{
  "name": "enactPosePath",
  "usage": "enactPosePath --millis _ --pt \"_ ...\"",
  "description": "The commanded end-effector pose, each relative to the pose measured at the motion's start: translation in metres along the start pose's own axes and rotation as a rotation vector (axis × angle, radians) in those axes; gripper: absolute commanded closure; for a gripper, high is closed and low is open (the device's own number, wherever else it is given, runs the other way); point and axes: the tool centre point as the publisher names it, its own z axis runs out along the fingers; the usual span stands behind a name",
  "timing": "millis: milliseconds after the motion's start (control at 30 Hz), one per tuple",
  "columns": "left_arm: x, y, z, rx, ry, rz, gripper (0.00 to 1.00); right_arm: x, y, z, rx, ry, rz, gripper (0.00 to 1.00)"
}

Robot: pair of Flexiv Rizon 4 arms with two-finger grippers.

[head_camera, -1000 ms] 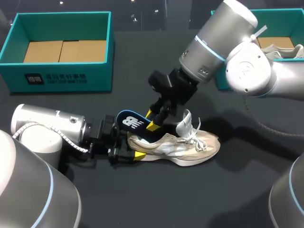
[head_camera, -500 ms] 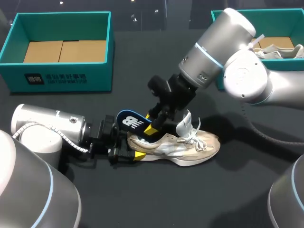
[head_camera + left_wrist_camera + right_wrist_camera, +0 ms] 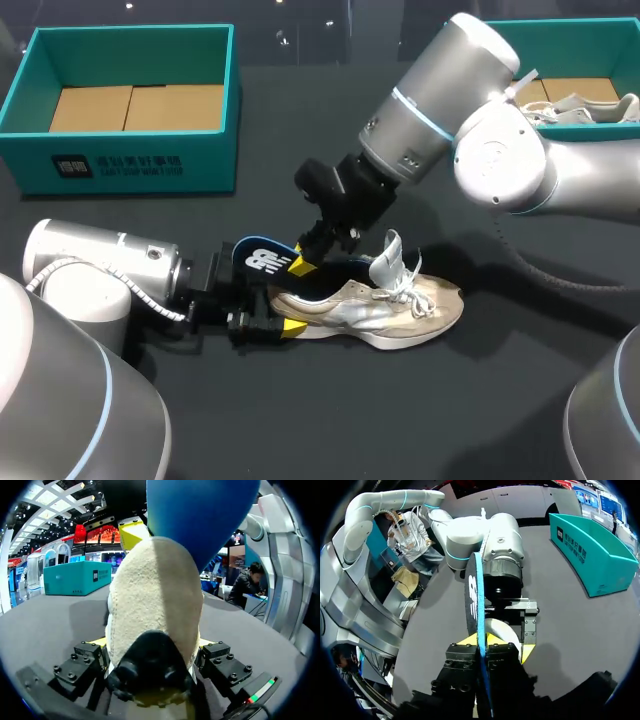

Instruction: Take the shoe out of the shoebox, open the shoe tongue, remove and reinsert the insole, then place the shoe into the shoebox

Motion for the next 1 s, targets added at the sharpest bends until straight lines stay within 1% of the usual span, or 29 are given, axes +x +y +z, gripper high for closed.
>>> enactPosePath --millis 33,400,433,500,567,600,633,667,700,733,767,1000 --pt "0.001 0.0 -0.001 0.001 -0.002 0.0 1.0 0.006 0.022 -0.006 0.095 -0.048 -0.041 1.0" --pt "0.001 0.0 -0.001 0.001 -0.002 0.0 1.0 0.006 0.022 -0.006 0.095 -0.048 -0.041 1.0" --pt "0.001 0.0 -0.001 0.001 -0.002 0.0 1.0 0.006 0.027 -0.005 0.046 -0.042 -0.094 1.0" --pt "0.001 0.0 -0.001 0.001 -0.002 0.0 1.0 0.005 0.039 -0.006 -0.012 -0.044 -0.167 1.0" --pt "0.001 0.0 -0.001 0.001 -0.002 0.0 1.0 0.008 0.052 -0.015 -0.06 -0.06 -0.237 1.0" --pt "0.001 0.0 -0.001 0.001 -0.002 0.0 1.0 0.011 0.058 -0.021 -0.097 -0.065 -0.277 1.0" --pt "0.001 0.0 -0.001 0.001 -0.002 0.0 1.0 0.014 0.064 -0.028 -0.118 -0.069 -0.287 1.0" --pt "0.001 0.0 -0.001 0.001 -0.002 0.0 1.0 0.017 0.068 -0.036 -0.17 -0.058 -0.267 1.0" --pt "0.001 0.0 -0.001 0.001 -0.002 0.0 1.0 0.019 0.071 -0.041 -0.267 -0.046 -0.229 1.0" --pt "0.001 0.0 -0.001 0.001 -0.002 0.0 1.0 0.024 0.074 -0.051 -0.392 -0.032 -0.21 1.0" --pt "0.001 0.0 -0.001 0.001 -0.002 0.0 1.0 0.031 0.079 -0.062 -0.423 -0.062 -0.228 1.0" --pt "0.001 0.0 -0.001 0.001 -0.002 0.0 1.0 0.031 0.079 -0.062 -0.423 -0.062 -0.228 1.0"
